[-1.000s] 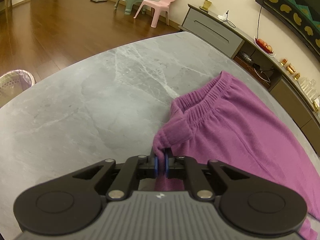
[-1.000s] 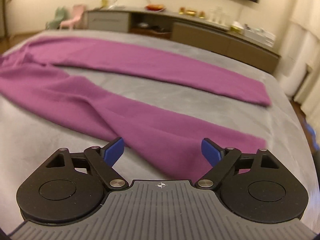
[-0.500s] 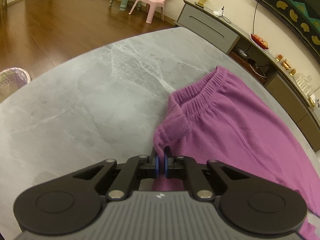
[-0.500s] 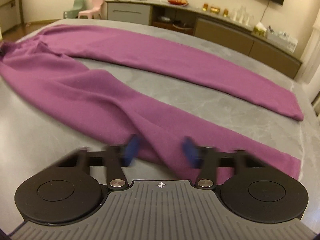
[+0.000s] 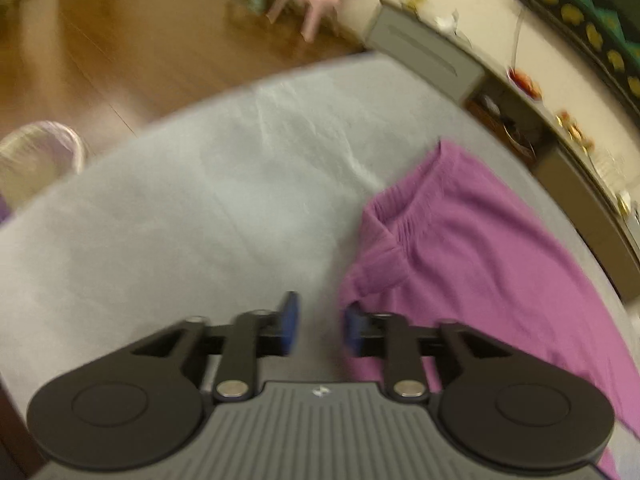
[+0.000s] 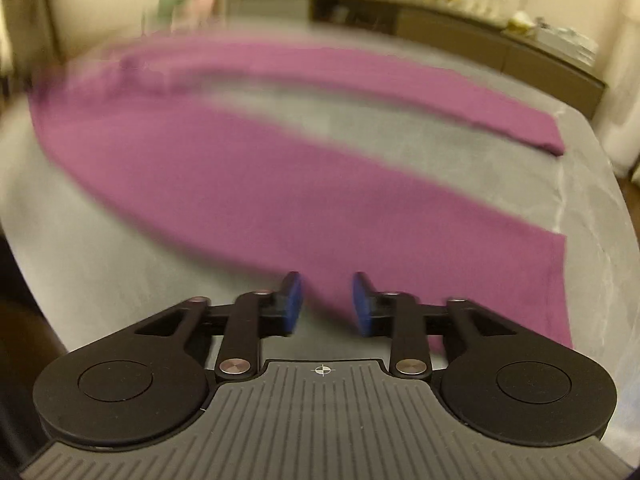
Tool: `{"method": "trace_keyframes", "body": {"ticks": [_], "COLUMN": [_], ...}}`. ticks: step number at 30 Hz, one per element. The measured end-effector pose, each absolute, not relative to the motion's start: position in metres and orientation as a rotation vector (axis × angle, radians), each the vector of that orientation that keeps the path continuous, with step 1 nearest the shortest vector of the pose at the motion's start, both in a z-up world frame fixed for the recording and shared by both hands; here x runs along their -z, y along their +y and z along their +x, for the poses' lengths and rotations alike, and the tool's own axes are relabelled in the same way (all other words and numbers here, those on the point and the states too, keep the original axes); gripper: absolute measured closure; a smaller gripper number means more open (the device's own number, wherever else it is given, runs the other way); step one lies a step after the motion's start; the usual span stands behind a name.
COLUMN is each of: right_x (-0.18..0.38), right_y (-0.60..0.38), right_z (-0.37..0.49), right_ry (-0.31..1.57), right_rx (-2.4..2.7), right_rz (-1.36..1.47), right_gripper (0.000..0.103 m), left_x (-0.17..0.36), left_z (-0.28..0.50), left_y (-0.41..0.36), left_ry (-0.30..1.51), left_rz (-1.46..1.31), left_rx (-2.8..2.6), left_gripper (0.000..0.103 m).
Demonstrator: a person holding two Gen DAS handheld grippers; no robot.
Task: Fold clothes
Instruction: 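Open the left gripper to release the waistband while the right gripper withdraws, then move the open left gripper to the waistband edge of the sweatpants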
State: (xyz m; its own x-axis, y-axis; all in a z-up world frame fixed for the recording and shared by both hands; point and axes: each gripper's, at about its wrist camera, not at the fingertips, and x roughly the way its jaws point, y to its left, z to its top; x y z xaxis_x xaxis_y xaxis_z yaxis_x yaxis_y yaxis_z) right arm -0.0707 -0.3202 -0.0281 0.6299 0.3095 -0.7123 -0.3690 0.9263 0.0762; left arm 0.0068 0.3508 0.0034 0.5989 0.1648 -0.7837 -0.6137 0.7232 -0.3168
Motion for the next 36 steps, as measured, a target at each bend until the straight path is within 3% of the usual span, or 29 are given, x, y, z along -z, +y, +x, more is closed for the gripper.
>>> {"method": "trace_keyframes", "body": {"ticks": [2, 5, 11, 12, 13, 17, 18, 19, 20, 24, 29, 34, 36], "right_x": [0.009, 0.002, 0.050, 0.053, 0.056, 0.060, 0.057, 0.052, 0.045, 0.022, 0.035, 0.056, 0.062], "right_y": [-0.344, -0.367, -0.362, -0.365, -0.369, -0.388, -0.385, -0.381, -0.373, -0.322, -0.250, -0.232, -0.242], "right_z": [-0.073, -0.065, -0.010, -0.006, -0.002, 0.008, 0.007, 0.006, 0.004, 0.006, 0.023, 0.024, 0.023], "right_ry": [0.702, 0.623, 0.884, 0.895, 0.906, 0.932, 0.922, 0.907, 0.869, 0.766, 0.828, 0.904, 0.908], "right_rx": [-0.384, -0.257, 0.040, 0.076, 0.112, 0.274, 0.311, 0.347, 0.362, 0.143, -0.093, -0.145, -0.127], "right_rz": [0.077, 0.220, 0.050, 0.034, 0.018, -0.001, -0.046, -0.090, -0.119, -0.032, -0.086, -0.136, -0.127], "right_gripper": [0.064, 0.047, 0.045, 0.038, 0.023, 0.024, 0.030, 0.043, 0.045, 0.027, 0.027, 0.030, 0.027], "left_x": [-0.017, -0.023, -0.017, -0.016, -0.014, -0.013, -0.016, -0.019, -0.021, -0.016, 0.011, 0.039, 0.043], "left_z": [0.002, 0.006, 0.041, 0.041, 0.040, 0.022, 0.021, 0.023, 0.028, 0.068, 0.125, 0.169, 0.183], "left_y": [0.347, 0.335, 0.295, 0.298, 0.305, 0.334, 0.335, 0.332, 0.321, 0.251, 0.148, 0.117, 0.112], "left_ry": [0.749, 0.720, 0.783, 0.779, 0.775, 0.731, 0.710, 0.695, 0.694, 0.777, 0.885, 0.900, 0.890], "left_rz": [-0.624, -0.621, -0.487, -0.490, -0.501, -0.557, -0.553, -0.536, -0.507, -0.428, -0.184, -0.055, -0.027], "left_rx": [-0.505, -0.473, -0.392, -0.413, -0.449, -0.602, -0.592, -0.562, -0.502, -0.127, 0.124, 0.005, -0.039], "left_gripper": [0.058, 0.059, 0.060, 0.060, 0.060, 0.061, 0.061, 0.061, 0.061, 0.061, 0.060, 0.059, 0.057]}}
